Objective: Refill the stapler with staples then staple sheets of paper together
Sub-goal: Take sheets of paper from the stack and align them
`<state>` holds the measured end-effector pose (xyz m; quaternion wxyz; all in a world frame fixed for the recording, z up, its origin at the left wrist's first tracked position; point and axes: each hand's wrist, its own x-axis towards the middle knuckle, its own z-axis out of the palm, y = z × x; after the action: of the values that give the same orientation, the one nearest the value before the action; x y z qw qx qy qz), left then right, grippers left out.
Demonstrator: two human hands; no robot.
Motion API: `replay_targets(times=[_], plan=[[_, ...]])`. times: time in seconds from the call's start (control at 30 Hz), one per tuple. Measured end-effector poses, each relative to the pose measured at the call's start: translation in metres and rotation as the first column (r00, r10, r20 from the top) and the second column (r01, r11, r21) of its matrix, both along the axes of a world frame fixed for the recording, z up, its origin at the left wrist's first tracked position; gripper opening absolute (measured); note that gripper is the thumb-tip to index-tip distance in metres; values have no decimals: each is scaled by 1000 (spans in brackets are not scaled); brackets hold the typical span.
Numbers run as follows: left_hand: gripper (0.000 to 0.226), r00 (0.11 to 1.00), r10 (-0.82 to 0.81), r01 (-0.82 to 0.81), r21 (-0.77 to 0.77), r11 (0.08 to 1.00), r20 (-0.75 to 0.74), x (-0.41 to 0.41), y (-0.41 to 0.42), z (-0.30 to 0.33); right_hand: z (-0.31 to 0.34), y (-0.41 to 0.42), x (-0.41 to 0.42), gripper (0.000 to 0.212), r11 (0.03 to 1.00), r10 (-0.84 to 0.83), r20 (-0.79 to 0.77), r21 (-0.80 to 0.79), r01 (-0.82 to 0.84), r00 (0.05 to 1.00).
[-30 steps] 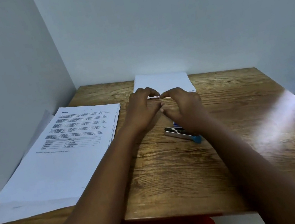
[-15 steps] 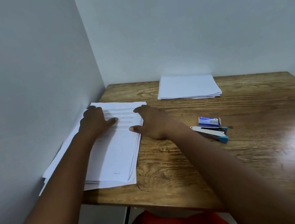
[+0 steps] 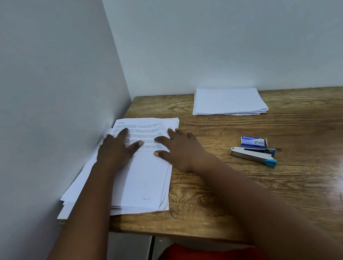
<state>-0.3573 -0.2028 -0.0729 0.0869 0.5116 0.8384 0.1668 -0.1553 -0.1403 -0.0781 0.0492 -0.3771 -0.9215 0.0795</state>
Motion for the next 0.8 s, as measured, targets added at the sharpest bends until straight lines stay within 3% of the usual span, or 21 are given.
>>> replay_targets(times=[0.23, 0.4, 0.53, 0.67, 0.8], plan=[[77, 1000, 20, -20, 8, 1000, -18, 9, 0, 0, 2, -11, -7, 46, 995, 77, -142, 75, -67, 987], [75, 999, 18, -17, 15, 1000, -29, 18, -3, 6, 5, -16, -7, 55, 999, 30, -289, 23, -25, 957], [79, 999, 15, -14, 13, 1000, -40, 21, -4, 14, 5, -19, -6, 42, 995, -30, -401, -103, -12, 916], [87, 1000, 7, -6, 65, 998, -16, 28, 0, 31, 15, -15, 7, 32, 960, -190, -640, -282, 2, 745], [85, 991, 9, -46, 283, 958, 132, 46, 6, 43, 30, -5, 45, 32, 939, -302, -776, -343, 32, 554]])
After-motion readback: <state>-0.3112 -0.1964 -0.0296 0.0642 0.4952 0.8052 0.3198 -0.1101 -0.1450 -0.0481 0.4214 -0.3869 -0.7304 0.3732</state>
